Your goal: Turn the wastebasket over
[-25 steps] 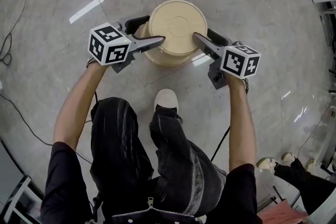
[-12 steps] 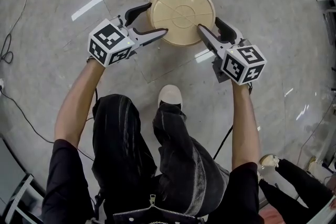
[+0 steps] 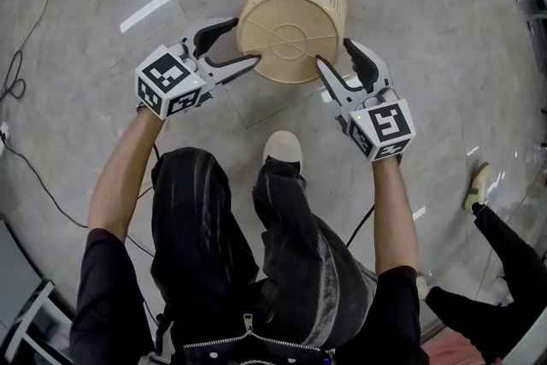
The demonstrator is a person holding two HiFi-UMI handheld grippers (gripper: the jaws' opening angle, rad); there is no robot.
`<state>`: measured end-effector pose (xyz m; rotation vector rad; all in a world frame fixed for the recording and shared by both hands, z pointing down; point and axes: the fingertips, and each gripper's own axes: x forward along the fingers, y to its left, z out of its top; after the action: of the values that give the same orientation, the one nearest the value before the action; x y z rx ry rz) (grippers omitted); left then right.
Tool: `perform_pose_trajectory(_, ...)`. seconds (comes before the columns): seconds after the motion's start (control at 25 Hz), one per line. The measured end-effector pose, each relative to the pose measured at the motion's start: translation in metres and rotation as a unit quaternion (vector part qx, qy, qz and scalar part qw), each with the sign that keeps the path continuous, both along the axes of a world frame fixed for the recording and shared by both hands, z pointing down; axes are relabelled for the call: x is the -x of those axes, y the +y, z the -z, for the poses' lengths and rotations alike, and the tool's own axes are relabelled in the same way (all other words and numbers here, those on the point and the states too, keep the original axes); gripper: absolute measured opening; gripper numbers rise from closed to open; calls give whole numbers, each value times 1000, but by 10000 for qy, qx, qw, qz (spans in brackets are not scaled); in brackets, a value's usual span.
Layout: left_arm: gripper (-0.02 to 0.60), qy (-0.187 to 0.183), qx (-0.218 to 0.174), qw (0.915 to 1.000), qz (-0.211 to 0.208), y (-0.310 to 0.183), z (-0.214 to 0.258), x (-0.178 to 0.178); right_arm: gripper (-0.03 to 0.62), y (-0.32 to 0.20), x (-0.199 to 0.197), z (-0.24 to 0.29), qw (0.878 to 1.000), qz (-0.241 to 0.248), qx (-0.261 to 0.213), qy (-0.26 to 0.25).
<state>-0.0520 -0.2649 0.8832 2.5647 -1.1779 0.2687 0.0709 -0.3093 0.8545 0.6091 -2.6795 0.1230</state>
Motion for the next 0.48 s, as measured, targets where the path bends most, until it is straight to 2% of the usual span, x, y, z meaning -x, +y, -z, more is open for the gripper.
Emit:
perform_pose_trajectory(0.08,337,-24,-86,9999,90,12,3,6,227,16,2,0,9998,181,-83,7)
perform_pose_trajectory(0.2,337,238,-392,9979,460,15,28,24,210,38,14,1,9982,530,-255,149)
perform_pose_trajectory(0.28,337,203,-522,9968,565,14,46,26,195,52,21,1,9948,842,-485,317)
perform_pose_trajectory(0.36,337,98,-418,9979,487,13,53,17,193,65,24,-2,9907,1061,-713,458)
perform_pose_trajectory(0.48,339,19,-94,9999,101,23,36,-4,166,85,25,-16,9864,1262,-749,735)
